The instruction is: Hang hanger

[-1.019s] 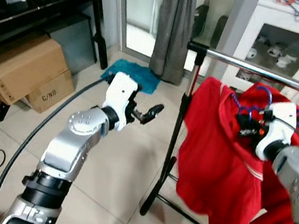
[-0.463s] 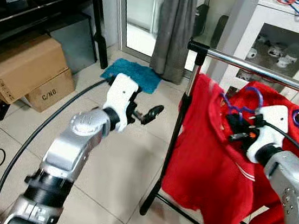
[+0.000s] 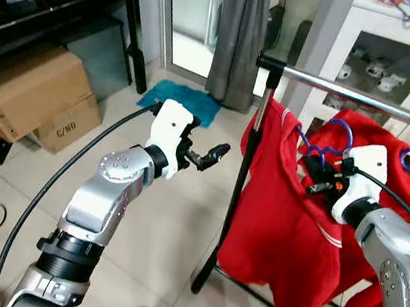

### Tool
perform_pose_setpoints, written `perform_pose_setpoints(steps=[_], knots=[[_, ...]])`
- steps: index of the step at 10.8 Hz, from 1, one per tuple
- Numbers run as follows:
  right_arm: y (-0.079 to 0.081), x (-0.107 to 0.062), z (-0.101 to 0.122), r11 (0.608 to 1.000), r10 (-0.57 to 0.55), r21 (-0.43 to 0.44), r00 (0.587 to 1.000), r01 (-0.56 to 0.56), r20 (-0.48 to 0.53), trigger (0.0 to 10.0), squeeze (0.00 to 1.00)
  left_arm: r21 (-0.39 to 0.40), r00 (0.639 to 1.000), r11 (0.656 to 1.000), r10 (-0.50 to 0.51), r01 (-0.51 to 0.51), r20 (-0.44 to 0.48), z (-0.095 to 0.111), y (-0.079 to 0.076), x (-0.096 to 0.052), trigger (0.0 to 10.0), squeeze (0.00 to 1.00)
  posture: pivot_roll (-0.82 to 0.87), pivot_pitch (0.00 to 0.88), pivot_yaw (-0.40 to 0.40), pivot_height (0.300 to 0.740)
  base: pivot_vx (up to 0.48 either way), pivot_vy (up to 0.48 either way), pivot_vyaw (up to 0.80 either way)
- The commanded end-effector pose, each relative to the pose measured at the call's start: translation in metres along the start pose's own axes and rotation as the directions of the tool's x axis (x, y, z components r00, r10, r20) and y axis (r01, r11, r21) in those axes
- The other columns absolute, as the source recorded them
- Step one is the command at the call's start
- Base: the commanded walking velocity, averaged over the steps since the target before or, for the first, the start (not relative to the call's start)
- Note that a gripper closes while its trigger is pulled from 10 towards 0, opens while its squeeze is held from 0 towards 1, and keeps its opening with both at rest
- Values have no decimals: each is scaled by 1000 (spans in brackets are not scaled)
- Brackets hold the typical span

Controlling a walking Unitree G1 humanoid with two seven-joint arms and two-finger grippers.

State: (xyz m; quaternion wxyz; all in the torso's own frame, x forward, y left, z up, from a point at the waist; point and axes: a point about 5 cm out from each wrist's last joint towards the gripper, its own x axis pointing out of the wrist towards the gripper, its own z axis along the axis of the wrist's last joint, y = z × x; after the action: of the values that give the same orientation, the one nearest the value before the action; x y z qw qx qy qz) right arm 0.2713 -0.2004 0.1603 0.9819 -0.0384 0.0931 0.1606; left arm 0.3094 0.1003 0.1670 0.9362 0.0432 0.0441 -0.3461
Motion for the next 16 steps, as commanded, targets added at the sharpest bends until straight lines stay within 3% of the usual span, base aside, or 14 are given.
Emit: perform_pose_setpoints(steps=[1, 6, 7, 8, 12, 13, 15, 16], knots=[[3, -1, 12, 1000, 9, -30, 998, -7, 64, 0, 0, 3, 1000, 1000, 3, -3, -4, 1, 1, 1, 10000, 0, 54, 0, 12, 740, -274, 0, 0], [7, 1, 18, 999, 22, -42, 997, -19, 77, 0, 0, 16, 999, 1000, -26, 26, -25, -1, -2, 7, 10000, 0, 52, 0, 7, 740, -107, 0, 0], [11, 3, 22, 998, 31, -49, 995, -27, 90, 0, 0, -50, 998, 997, -60, 60, -3, 0, -3, 12, 10000, 0, 51, 0, 9, 740, 0, 0, 0], [14, 5, 26, 998, 42, -60, 994, -36, 104, 0, 0, -72, 993, 990, -120, 121, 15, 5, -6, 18, 10000, 1000, 51, 0, 9, 740, 0, 0, 0], [29, 9, 46, 989, 94, -128, 983, -74, 157, 0, 0, -155, 966, 953, -253, 260, 60, 18, -16, 45, 10000, 1000, 31, 0, 27, 740, 0, 0, 0], [32, 9, 48, 985, 109, -148, 982, -86, 153, 0, 0, -168, 950, 936, -297, 310, 96, 25, -20, 55, 10000, 0, 21, 0, 35, 740, 0, 0, 0], [35, 9, 47, 982, 118, -161, 982, -94, 148, 0, 0, -140, 950, 940, -302, 310, 76, 26, -21, 63, 10000, 0, 10, 0, 48, 740, 0, 0, 0], [36, 9, 48, 982, 118, -163, 982, -93, 149, 0, 0, -125, 964, 956, -260, 266, 59, 24, -18, 67, 6784, 0, 6, 0, 52, 740, 0, 0, 0]])
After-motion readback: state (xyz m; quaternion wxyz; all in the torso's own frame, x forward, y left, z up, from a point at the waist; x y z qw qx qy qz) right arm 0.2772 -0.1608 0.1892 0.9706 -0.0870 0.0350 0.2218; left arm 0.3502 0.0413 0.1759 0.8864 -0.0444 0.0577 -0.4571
